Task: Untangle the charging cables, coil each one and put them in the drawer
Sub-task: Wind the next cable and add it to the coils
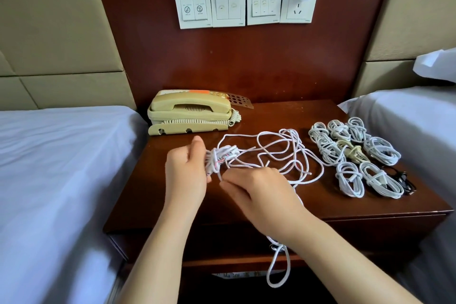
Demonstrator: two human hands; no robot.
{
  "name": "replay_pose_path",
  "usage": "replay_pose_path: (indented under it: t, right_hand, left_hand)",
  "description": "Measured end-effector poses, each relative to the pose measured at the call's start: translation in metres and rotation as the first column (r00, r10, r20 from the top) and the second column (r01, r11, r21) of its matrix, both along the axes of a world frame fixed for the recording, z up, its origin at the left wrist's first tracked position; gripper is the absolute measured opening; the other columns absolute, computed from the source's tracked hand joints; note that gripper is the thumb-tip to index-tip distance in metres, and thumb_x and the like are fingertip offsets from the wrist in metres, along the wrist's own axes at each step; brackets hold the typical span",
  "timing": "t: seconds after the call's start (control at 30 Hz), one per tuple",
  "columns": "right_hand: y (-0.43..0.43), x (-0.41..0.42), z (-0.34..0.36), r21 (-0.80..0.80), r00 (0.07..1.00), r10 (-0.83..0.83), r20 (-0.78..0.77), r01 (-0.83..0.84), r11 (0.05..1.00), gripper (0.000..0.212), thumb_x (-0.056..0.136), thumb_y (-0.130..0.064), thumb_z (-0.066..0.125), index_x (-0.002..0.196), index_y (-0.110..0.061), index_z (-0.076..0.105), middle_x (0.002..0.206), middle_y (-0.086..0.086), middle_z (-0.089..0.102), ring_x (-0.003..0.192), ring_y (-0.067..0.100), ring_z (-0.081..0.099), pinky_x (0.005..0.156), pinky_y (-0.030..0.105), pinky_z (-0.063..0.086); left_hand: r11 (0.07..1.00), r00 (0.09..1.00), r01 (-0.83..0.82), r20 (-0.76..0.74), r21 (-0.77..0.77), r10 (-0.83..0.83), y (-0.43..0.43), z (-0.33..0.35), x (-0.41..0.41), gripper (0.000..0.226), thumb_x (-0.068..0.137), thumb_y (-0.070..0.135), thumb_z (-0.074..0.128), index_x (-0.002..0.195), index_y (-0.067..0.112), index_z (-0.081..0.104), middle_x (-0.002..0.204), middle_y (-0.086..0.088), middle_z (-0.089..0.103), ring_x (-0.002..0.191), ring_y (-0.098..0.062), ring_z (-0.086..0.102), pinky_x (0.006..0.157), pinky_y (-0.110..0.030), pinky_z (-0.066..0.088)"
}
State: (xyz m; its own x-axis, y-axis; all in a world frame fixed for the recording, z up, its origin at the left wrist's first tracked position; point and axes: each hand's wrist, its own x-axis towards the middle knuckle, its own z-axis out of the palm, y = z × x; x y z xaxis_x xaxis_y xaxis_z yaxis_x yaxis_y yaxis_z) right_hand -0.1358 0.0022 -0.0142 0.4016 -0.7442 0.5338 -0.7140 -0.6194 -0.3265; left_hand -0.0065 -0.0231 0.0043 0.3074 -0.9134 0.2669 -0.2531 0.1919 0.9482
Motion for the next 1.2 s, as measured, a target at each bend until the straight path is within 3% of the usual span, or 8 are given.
replay_pose_path:
  t: [0.17,0.4,0.57,0.7,0.8,0.97,1.07,1.2]
  right_hand:
    - [0.013,0.007,0.005,-0.215,0.983,-0.063,-0.172,0.025,0.976,0.025,0.089,-0.027,0.039,0.070,-0.018,0.052,0.057,-0.006,0.051,0.040,0.024,0.048,0.032,0.029,0.032]
    - [-0.001,-0.020,0.016,-0.256,0.993,-0.079,-0.087,0.055,0.965,0.032,0.092,-0.037,0.042,0.072,-0.019,0.060,0.065,-0.009,0.053,0.047,0.017,0.049,0.035,0.032,0.037]
    - [-0.017,-0.042,0.014,0.181,0.975,0.119,0.186,-0.153,0.972,0.037,0.094,-0.040,0.048,0.064,-0.017,0.053,0.055,-0.006,0.043,0.053,0.007,0.040,0.050,0.026,0.035]
    - [-0.016,-0.036,0.012,0.295,0.846,0.223,0.484,-0.397,0.869,0.038,0.095,-0.029,0.049,0.067,-0.006,0.059,0.055,-0.005,0.043,0.052,0.005,0.035,0.051,0.018,0.030]
    - [-0.018,-0.029,0.008,0.209,0.915,0.170,0.366,-0.259,0.943,0.044,0.095,-0.034,0.044,0.076,0.003,0.059,0.061,0.018,0.048,0.054,0.017,0.036,0.053,0.032,0.033]
    - [-0.013,-0.023,0.002,-0.007,1.000,0.004,0.021,-0.004,1.000,0.036,0.094,-0.038,0.030,0.072,-0.013,0.044,0.059,-0.007,0.042,0.052,0.020,0.043,0.049,0.034,0.036]
    - [-0.009,-0.016,0.000,-0.090,0.992,-0.078,-0.098,0.069,0.994,0.028,0.091,-0.036,0.032,0.069,-0.020,0.038,0.058,-0.013,0.033,0.044,0.023,0.039,0.042,0.029,0.024]
    - [-0.008,-0.015,0.001,-0.029,0.985,-0.147,-0.087,0.145,0.989,0.030,0.089,-0.035,0.033,0.062,-0.022,0.030,0.049,-0.011,0.019,0.042,0.019,0.029,0.040,0.022,0.012]
  left_hand:
    - [0.966,0.866,-0.109,0.456,-0.233,0.207,0.003,0.000,0.005,0.056,0.095,0.016,0.046,0.044,0.020,0.025,0.040,0.006,0.025,0.043,-0.018,0.028,0.044,-0.026,0.019]
    - [0.991,0.728,0.132,0.674,0.040,-0.124,0.005,-0.003,-0.003,0.047,0.098,0.034,0.037,0.056,0.015,0.041,0.062,-0.007,0.054,0.061,-0.027,0.044,0.059,-0.034,0.036]
    - [0.863,0.771,0.465,0.390,0.197,-0.504,0.005,-0.004,-0.002,0.047,0.097,0.023,0.044,0.052,0.012,0.045,0.042,0.003,0.044,0.038,-0.011,0.043,0.046,-0.025,0.036]
    - [0.769,0.787,0.616,-0.115,0.172,-0.605,0.011,0.003,-0.007,0.044,0.100,0.019,0.040,0.059,0.004,0.046,0.039,0.000,0.031,0.033,-0.009,0.026,0.038,-0.015,0.022]
    - [0.762,0.723,0.625,-0.495,0.169,-0.483,0.014,0.004,-0.011,0.040,0.100,0.015,0.034,0.062,0.007,0.042,0.040,0.000,0.029,0.028,-0.005,0.023,0.036,-0.014,0.013]
    - [0.704,0.524,0.669,-0.823,0.238,-0.220,0.008,-0.001,-0.014,0.039,0.099,0.020,0.031,0.061,0.013,0.036,0.038,0.004,0.030,0.022,-0.004,0.020,0.028,-0.012,0.013]
    - [0.711,0.485,0.663,-0.858,0.235,-0.168,0.004,-0.002,-0.014,0.047,0.097,0.043,0.036,0.059,0.016,0.035,0.034,0.006,0.028,0.021,-0.003,0.021,0.025,-0.012,0.016]
    - [0.751,0.659,0.593,-0.712,0.291,-0.244,0.005,-0.004,-0.017,0.057,0.081,0.065,0.048,0.049,0.018,0.043,0.040,0.004,0.028,0.027,-0.005,0.022,0.031,-0.013,0.016]
